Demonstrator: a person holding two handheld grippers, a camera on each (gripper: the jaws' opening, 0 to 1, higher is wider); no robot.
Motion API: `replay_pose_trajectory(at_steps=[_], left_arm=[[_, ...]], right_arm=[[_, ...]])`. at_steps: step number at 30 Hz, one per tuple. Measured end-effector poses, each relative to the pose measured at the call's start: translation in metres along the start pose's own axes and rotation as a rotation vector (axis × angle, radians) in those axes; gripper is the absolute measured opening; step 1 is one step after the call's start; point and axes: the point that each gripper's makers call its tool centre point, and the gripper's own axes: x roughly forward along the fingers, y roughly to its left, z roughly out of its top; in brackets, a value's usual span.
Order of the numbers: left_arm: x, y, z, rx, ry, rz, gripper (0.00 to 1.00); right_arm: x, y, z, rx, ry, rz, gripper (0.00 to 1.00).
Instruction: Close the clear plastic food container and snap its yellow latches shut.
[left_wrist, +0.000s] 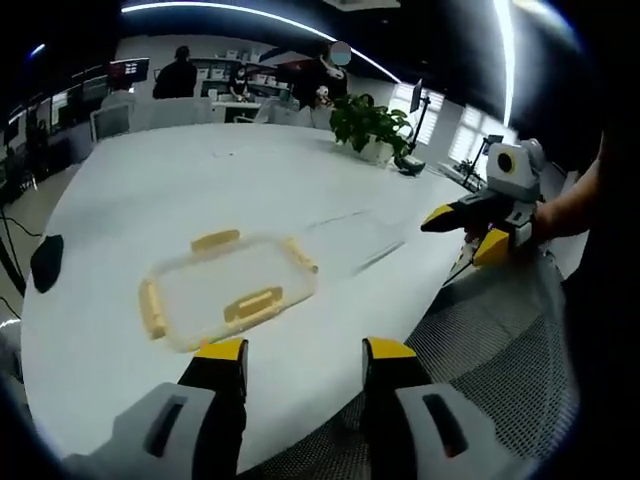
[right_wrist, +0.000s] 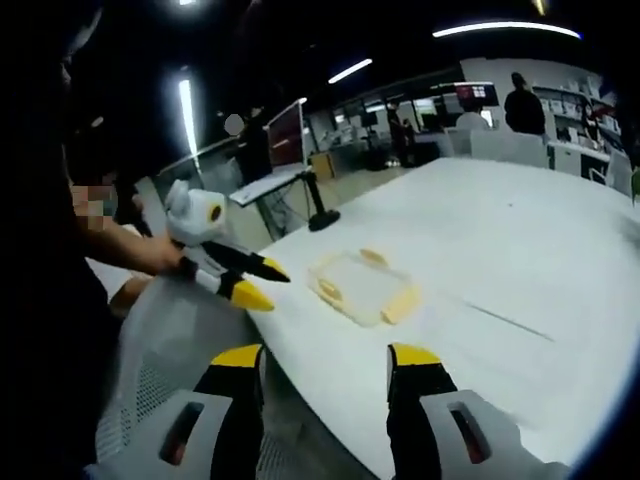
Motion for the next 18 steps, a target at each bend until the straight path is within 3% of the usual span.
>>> replay_pose_trajectory(at_steps=[6,10,18], left_arm=[[-0.001,0.001,0.012,-0.077,-0.063,-0.020,0.51],[-0.003,-0.003,0.017,-0.032,-0.069,-0.031,0.59],[-0.004,-0.003,0.032,-0.020,-0.095,-0.042,0.60]], right_arm=[[0.001,-0.009,0.016,0.024,-0.052,-0.018,0.50],[0.007,-0.010,0.029,0.045,-0.096,-0.017,0.53],[0.021,0.002,0.038,0.042,-0.123,-0.021,0.54]])
